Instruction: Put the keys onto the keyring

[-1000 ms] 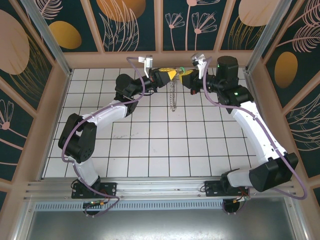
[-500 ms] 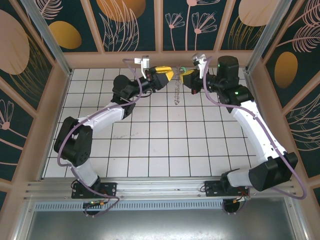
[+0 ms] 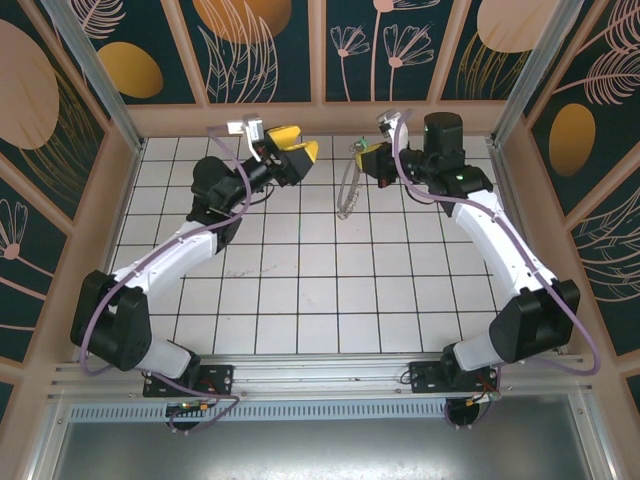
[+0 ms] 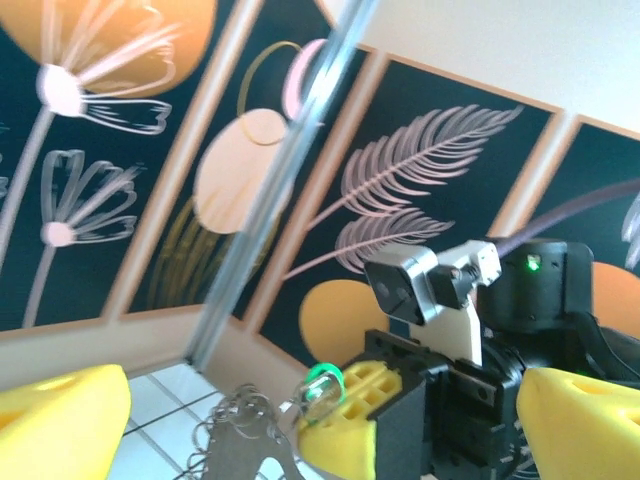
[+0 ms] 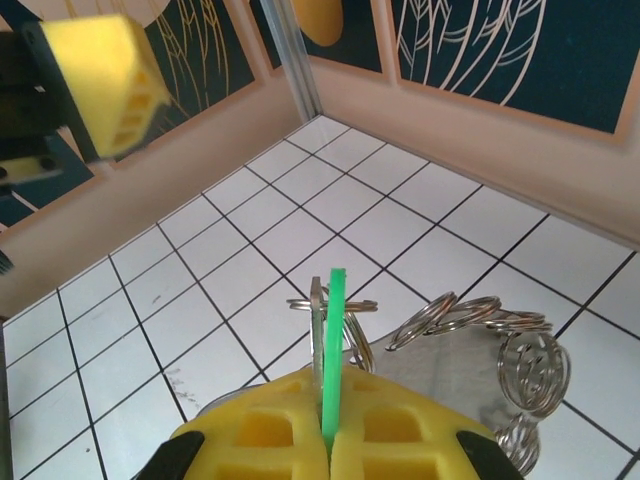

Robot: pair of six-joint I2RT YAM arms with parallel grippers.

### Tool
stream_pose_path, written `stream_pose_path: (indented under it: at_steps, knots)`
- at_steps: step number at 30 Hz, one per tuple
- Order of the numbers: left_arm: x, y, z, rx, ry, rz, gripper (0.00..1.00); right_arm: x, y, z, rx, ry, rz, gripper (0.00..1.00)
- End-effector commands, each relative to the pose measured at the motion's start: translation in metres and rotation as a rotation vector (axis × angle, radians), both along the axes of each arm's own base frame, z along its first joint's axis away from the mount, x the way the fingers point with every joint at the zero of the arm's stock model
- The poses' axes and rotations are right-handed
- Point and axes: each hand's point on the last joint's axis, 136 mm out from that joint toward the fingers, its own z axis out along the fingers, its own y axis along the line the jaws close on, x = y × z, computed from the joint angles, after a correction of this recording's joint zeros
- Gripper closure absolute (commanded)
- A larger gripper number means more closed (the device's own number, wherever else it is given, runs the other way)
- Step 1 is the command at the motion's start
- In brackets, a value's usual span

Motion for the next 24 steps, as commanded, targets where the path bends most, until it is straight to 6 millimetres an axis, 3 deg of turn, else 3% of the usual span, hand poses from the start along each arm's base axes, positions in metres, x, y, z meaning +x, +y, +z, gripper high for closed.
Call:
stream_pose_path:
  at_steps: [1,7,16,20,24]
  knots:
    - [0.006,0.022,0.008,0.048,-0.007,0.125,0.01,0.009,0.007,0.001,0.045,-0.023,0.034,1.00]
    - [0.016,0.045,0.015,0.087,0.008,0.249,0.02,0.028,0.029,-0.022,0.069,0.033,0.067,1.00]
    - [0.034,0.060,0.011,0.108,0.067,0.266,0.01,0.059,0.094,-0.057,0.079,0.110,0.170,1.00]
    - [0.043,0.069,0.006,0.103,0.087,0.283,0.01,0.064,0.127,-0.066,0.091,0.127,0.229,1.00]
    - [0.047,0.073,0.003,0.106,0.096,0.287,0.02,0.063,0.144,-0.084,0.091,0.161,0.268,1.00]
